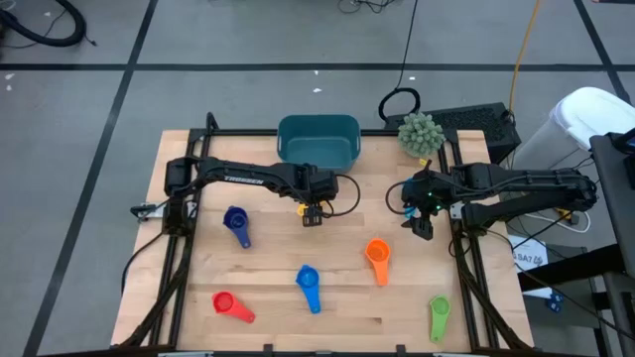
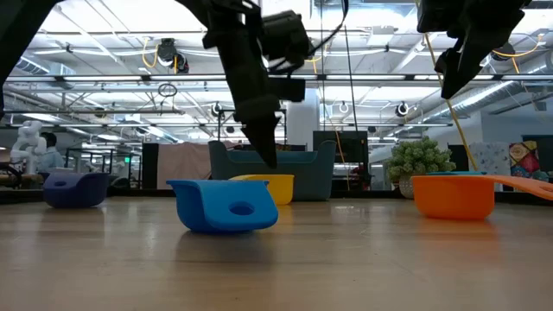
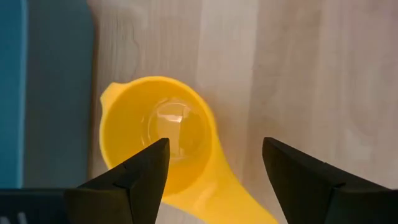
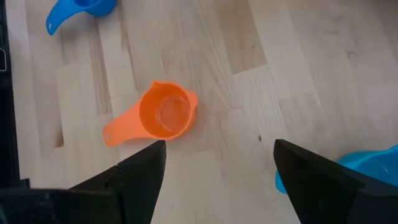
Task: Nest measuring cups in basket
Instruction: Move the yellow measuring cup to the center of the table
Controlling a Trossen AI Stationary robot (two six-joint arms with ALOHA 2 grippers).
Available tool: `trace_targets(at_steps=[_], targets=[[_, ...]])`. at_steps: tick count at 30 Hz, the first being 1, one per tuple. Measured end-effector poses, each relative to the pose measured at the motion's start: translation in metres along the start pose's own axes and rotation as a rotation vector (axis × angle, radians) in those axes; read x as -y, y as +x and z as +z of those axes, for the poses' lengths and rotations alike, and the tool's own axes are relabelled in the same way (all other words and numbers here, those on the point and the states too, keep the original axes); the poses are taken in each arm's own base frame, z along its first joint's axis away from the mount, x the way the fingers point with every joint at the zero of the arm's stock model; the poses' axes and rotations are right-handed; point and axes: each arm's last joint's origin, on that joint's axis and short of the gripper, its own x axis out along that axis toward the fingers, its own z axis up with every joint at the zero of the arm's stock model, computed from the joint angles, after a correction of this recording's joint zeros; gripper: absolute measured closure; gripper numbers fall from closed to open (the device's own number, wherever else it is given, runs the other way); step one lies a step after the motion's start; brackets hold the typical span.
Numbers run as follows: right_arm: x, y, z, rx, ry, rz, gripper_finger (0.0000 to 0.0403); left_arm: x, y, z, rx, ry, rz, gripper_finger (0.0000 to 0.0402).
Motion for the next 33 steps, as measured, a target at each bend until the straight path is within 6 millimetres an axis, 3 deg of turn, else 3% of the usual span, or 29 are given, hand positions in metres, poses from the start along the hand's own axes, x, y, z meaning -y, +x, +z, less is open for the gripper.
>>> trace_targets(at_steps=[9, 20, 27, 33], targets=[[-0.001, 0.0, 0.002, 0.018, -0.008, 0.03, 0.0115, 0.002, 0.014, 0.001, -0.001, -0.014, -0.035, 0.0132], [-0.006, 0.0, 0.002, 0.021, -0.02, 0.046, 0.0115, 0.005, 0.033, -0.005, -0.074, -0.021, -0.058, 0.0169], [-0.007, 0.0, 0.002, 0.026, -0.011, 0.05, 0.0115, 0.005, 0.035, -0.004, -0.064, -0.026, -0.056, 0.0213], [-0.007, 0.0, 0.002, 0.026, -0.01, 0.05, 0.0115, 0.006, 0.034, -0.005, -0.074, -0.022, -0.058, 0.0283]])
